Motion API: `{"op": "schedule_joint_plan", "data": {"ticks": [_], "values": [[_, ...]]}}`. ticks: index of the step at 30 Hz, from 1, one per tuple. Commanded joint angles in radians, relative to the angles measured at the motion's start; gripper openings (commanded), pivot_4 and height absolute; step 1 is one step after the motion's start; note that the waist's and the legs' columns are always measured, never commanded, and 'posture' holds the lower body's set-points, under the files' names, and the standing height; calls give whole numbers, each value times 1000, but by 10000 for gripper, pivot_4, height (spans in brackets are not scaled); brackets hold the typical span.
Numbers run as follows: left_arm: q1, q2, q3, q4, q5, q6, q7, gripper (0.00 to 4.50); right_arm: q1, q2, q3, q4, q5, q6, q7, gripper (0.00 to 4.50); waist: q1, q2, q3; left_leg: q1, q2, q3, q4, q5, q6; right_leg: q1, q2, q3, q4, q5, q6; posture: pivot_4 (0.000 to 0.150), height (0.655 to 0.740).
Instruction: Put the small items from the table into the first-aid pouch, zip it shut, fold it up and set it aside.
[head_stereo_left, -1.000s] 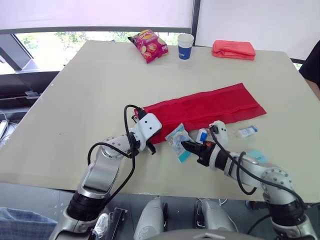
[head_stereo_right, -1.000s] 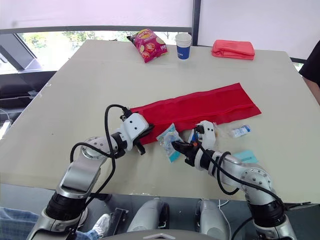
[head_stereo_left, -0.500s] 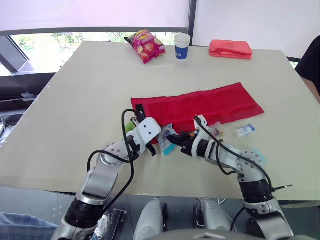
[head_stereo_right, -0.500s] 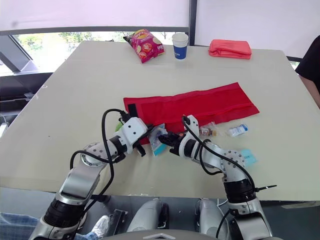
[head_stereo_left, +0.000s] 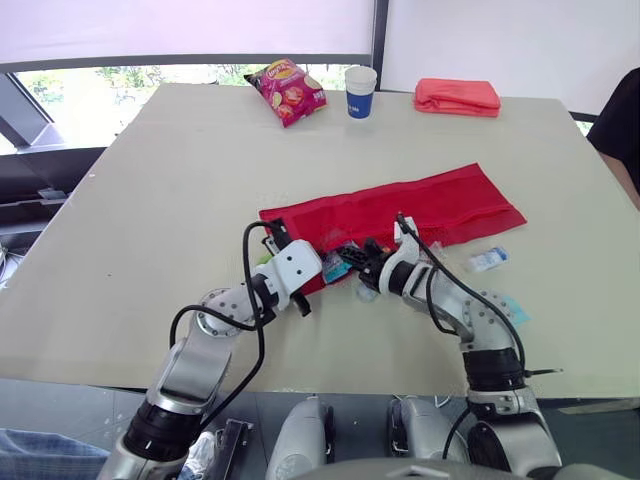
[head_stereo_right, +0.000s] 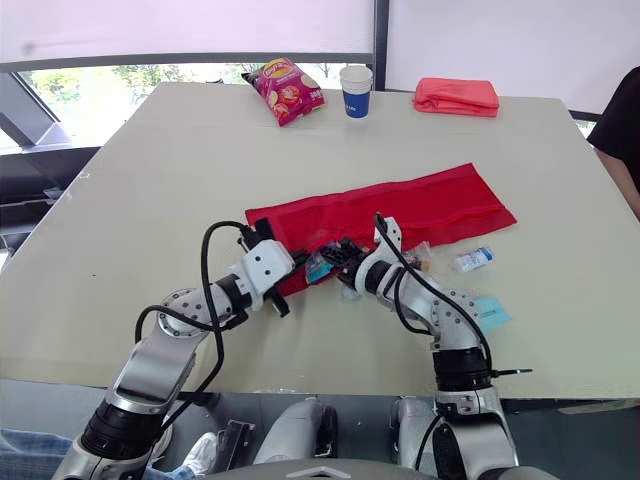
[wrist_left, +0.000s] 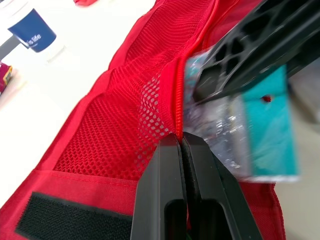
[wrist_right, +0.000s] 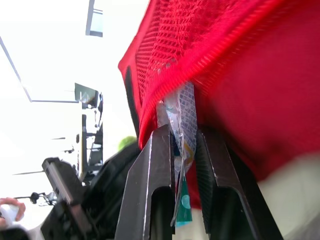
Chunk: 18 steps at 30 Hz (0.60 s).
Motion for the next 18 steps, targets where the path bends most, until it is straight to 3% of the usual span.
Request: {"op": "schedule_joint_plan", "data": {"ticks": [1,12,18], "values": [[-12,-4,-14,5,-7,-50,-10,613,-39,40,29,-2,-46,23,54,727,0,0,0,0,0,0,0,0,0,0,0,0,0,0,0,1500,7400],[1,-4,-16,10,-18,-60,-28,613,-109,139,-23,89,-263,-130,182,727,-2,1,0,-3,-1,0,0,0,0,-2,0,-2,-1,0,0,1500,7400],[-11,5,5,54,-14,-82,-29,0,-82,115,-9,35,-313,-106,209,27702,0,1,0,-3,0,-1,0,0,0,-2,-2,-2,-1,0,0,1500,7400]]}}
